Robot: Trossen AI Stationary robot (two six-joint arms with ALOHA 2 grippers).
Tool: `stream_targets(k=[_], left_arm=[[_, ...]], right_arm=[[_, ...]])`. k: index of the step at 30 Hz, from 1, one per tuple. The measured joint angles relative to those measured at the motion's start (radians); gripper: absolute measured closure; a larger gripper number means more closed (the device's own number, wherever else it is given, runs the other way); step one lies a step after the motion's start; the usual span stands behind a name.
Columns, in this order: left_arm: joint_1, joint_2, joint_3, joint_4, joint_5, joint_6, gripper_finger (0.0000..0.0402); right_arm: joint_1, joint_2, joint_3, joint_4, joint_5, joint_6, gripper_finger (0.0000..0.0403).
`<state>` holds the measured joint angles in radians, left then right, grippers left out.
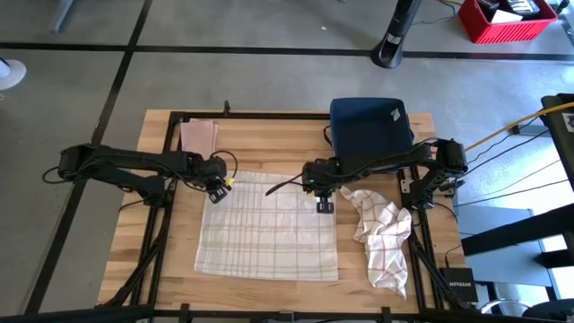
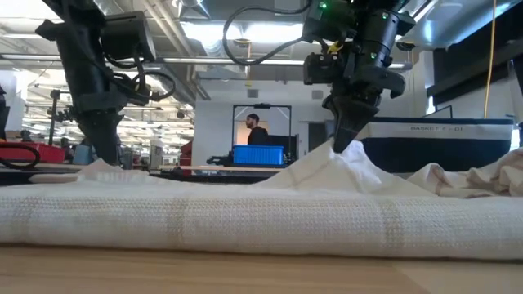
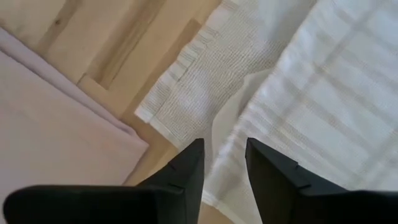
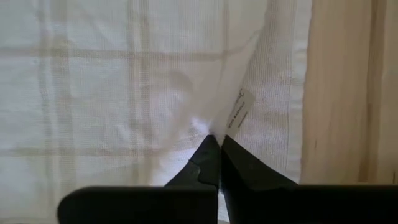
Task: Fold towel
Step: Fold the white patterned towel
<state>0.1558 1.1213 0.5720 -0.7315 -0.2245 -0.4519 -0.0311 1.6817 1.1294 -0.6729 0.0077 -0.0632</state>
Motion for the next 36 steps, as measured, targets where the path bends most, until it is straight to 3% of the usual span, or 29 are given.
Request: stream_targets(k=[6, 18, 32, 36], left_arm=[[0.0, 0.0, -0.075, 0.052, 0.033, 0.054, 0.0304], [-0.001, 0.003, -0.09, 0.084, 0.068, 0.049, 0.0313], [0.002, 0.097, -0.071, 0.084, 0.057, 0.101, 0.0395], [-0.007, 0.075, -0.012, 0.003, 0.056, 0.086, 0.0393]], right_arm=[[0.0, 0.0, 0.0, 0.001, 0.0, -0.021, 0.0394], [-0.002, 0.0, 0.0, 0.028, 0.0, -0.049, 0.0393], [-0.001, 0.0, 0.0, 0.025, 0.025, -0.073, 0.0393], [0.004, -0.023, 0.0, -0.002, 0.047, -0.054, 0.0393]])
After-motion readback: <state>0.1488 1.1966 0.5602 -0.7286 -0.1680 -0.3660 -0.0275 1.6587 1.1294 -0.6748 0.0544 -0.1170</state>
